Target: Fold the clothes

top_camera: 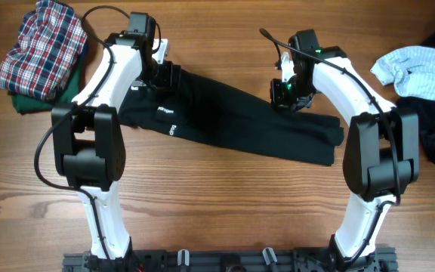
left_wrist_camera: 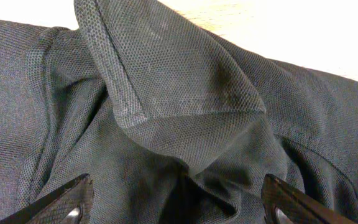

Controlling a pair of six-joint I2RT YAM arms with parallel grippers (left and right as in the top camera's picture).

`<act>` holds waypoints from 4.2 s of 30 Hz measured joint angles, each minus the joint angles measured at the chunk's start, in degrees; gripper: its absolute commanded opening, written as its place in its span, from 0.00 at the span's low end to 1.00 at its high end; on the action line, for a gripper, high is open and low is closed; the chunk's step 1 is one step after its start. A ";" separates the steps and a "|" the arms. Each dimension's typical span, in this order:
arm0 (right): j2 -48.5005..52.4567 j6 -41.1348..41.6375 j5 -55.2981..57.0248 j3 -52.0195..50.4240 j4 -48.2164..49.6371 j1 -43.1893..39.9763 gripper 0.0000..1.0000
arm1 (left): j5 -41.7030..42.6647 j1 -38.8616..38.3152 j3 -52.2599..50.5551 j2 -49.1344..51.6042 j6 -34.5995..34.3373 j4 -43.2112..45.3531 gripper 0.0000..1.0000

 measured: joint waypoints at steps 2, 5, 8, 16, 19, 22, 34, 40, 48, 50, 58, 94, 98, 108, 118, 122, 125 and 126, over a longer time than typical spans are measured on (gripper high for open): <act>-0.04 -0.39 -0.44 0.00 -1.64 0.00 0.04 | 0.00 0.00 0.00 0.00 0.00 0.00 0.86; -0.15 -0.68 -0.70 -0.17 -2.86 0.20 0.04 | 0.00 0.00 0.00 0.00 0.00 0.02 0.86; -0.37 -0.87 -0.76 -1.44 -1.70 0.66 0.04 | 0.00 0.00 0.00 0.00 0.00 0.07 0.86; -0.37 -0.87 -0.72 -6.80 4.09 1.60 0.04 | 0.00 0.00 0.00 0.00 0.00 0.24 0.87; -0.44 -0.66 -0.46 -7.80 5.88 1.60 0.04 | 0.00 0.00 0.00 0.00 0.00 0.24 0.87; -1.07 -0.46 -0.24 -9.03 8.94 1.60 0.05 | -0.02 0.00 0.00 0.00 0.02 0.24 0.94; 1.22 -0.26 -0.63 -8.79 23.43 1.62 0.05 | -0.22 0.52 0.00 0.00 0.22 0.46 1.00; 2.45 -0.48 1.05 -7.30 27.17 1.57 0.05 | -0.42 1.86 0.00 0.00 0.22 0.46 1.00; 4.83 -3.39 4.92 -2.27 25.29 -0.46 0.04 | -0.44 1.92 0.00 0.00 0.22 0.24 1.00; 5.22 -4.61 5.86 -0.22 21.57 -1.25 0.08 | -0.46 1.92 0.00 0.00 0.22 -0.09 1.00; 4.76 -6.47 3.89 14.40 -0.76 -2.21 0.59 | -0.61 1.92 0.00 0.00 0.20 -0.22 0.77; 1.64 2.16 9.86 3.45 1.64 -17.84 0.32 | -0.83 1.92 0.00 0.00 0.42 -0.17 0.16; 1.64 2.05 9.94 -0.39 3.10 -18.29 0.26 | -0.83 1.92 0.00 0.00 0.42 -0.17 0.16; 1.64 1.62 8.50 -1.46 2.89 -18.29 0.11 | -0.83 1.92 0.00 0.00 0.42 -0.17 0.17; 1.64 0.57 5.29 -1.46 -3.04 -18.29 0.04 | -0.85 1.92 0.00 0.00 0.42 -0.17 0.18; 1.03 -0.28 3.61 -1.46 -4.74 -18.29 0.04 | -0.83 1.92 0.00 0.00 0.42 -0.13 0.18; -1.27 -1.46 1.51 -1.46 -6.67 -18.29 0.04 | -0.85 1.92 0.00 0.00 0.42 0.20 0.18; -2.14 -1.86 0.85 -1.46 -7.28 -18.25 0.04 | -0.85 1.92 0.00 0.00 0.42 0.28 0.18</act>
